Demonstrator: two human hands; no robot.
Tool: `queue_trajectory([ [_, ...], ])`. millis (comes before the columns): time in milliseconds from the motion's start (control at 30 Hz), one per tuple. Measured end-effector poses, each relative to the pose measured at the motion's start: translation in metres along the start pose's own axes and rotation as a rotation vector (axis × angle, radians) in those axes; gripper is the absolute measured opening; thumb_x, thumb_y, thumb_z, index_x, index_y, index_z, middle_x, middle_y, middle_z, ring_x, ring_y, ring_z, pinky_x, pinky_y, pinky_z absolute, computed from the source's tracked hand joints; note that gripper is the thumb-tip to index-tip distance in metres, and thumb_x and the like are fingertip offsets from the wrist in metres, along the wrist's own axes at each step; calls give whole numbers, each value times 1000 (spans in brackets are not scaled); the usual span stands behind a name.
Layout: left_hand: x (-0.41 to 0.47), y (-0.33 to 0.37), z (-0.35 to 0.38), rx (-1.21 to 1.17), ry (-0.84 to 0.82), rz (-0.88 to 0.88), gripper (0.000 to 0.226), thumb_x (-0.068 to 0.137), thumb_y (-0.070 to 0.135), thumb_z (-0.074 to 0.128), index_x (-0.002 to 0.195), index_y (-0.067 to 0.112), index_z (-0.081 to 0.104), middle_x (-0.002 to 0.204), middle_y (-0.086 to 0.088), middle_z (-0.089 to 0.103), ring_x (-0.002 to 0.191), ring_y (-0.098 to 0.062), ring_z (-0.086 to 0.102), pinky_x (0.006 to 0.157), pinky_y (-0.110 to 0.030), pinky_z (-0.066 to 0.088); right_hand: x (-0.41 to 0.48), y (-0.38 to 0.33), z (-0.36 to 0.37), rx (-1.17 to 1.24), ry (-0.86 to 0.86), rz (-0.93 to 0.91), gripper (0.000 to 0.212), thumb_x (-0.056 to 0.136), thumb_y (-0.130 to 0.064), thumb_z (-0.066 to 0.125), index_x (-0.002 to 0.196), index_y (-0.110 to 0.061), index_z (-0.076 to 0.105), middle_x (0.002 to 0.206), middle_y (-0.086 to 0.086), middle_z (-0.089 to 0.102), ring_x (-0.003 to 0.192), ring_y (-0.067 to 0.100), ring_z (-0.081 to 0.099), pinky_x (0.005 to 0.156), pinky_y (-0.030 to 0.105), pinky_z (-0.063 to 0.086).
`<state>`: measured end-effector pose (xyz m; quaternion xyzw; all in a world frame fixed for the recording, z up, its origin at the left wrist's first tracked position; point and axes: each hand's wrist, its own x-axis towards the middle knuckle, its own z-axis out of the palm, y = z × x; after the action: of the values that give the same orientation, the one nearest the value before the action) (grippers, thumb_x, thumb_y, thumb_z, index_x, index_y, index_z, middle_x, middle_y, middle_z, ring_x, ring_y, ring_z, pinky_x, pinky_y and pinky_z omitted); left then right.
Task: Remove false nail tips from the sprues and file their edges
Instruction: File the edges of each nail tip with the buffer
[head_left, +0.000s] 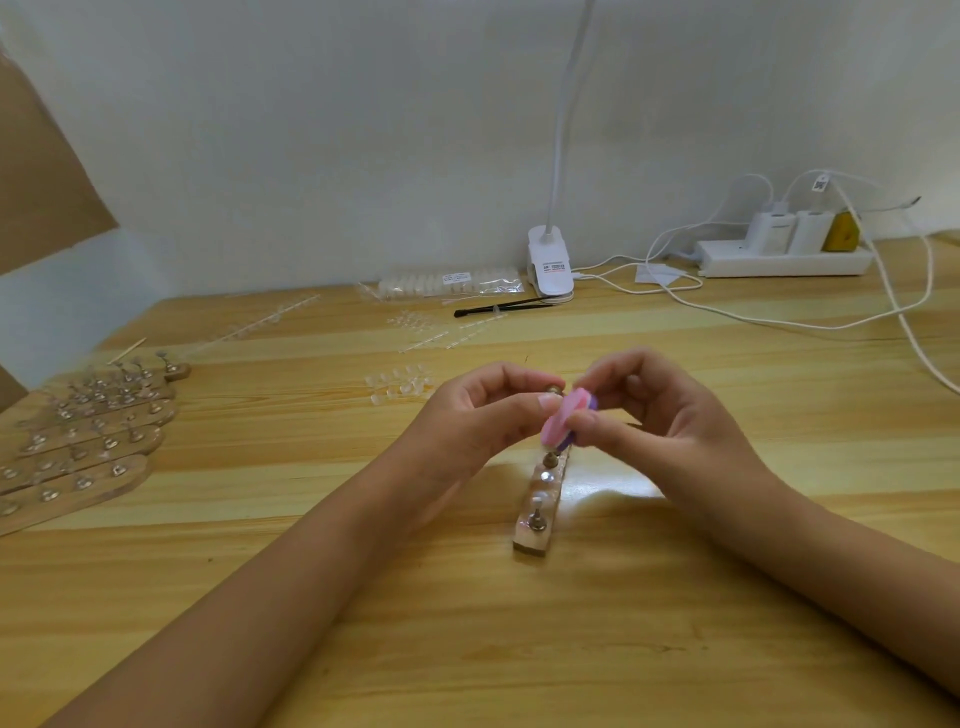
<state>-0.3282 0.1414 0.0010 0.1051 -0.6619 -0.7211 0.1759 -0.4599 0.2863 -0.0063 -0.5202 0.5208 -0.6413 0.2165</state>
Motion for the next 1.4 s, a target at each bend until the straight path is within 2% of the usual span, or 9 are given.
queue_trajectory([
  [133,1,3,1,-67,39,6,15,78,16,72,92,16,76,95,-3,75,88,-11,71,80,-17,53,1,-4,-5,83,161,-83,21,81,-31,72,100,-28,62,94,1,69,91,21,69,80,28,57],
  [300,1,0,2,-100,17,2,19,81,17,70,99,11,71,95,-6,75,85,-14,71,76,-19,54,-2,0,2,-17,-24,-70,23,83,-23,74,101,-19,60,93,6,68,90,24,68,79,32,58],
  [467,2,2,1,-100,90,29,17,77,17,73,94,16,75,92,-1,74,85,-9,69,78,-16,53,2,-10,-5,17,171,-149,23,88,-26,71,106,-19,59,96,6,67,90,26,67,82,30,57],
  [567,1,2,0,-114,129,42,20,75,17,73,95,14,73,91,-2,74,83,-9,69,77,-16,53,0,-11,-6,-33,45,-81,25,84,-24,74,103,-15,61,92,5,67,85,19,67,78,27,57],
  [733,-1,0,4,61,91,50,23,79,21,71,101,14,71,102,-8,72,99,-20,67,94,-30,53,-1,-7,1,-29,79,-63,29,80,-25,70,105,-12,60,93,6,68,88,22,67,76,32,58],
  [833,-1,0,7,97,99,61,19,79,24,71,98,21,74,97,1,72,95,-13,67,93,-27,53,0,-10,-5,14,173,-111,28,85,-27,73,106,-15,59,93,5,68,86,20,68,77,28,58],
  [1033,-3,0,7,120,99,102,24,83,25,69,106,19,73,103,-5,73,107,-25,68,101,-38,51,-4,0,5,-42,-19,6,21,81,-24,73,98,-15,63,89,7,68,84,22,68,76,37,59],
  [1233,-1,0,7,109,102,103,25,80,21,69,104,18,73,97,1,72,96,-12,66,96,-29,52,0,-9,-1,64,165,-86,23,84,-26,69,101,-17,56,89,-4,69,85,14,70,79,28,58],
  [1400,-2,-2,10,85,28,94,27,87,22,66,113,17,72,118,-10,72,116,-25,65,105,-38,48,-3,-5,2,16,125,-26,28,80,-22,71,105,-15,61,96,1,69,93,22,68,82,34,57],
])
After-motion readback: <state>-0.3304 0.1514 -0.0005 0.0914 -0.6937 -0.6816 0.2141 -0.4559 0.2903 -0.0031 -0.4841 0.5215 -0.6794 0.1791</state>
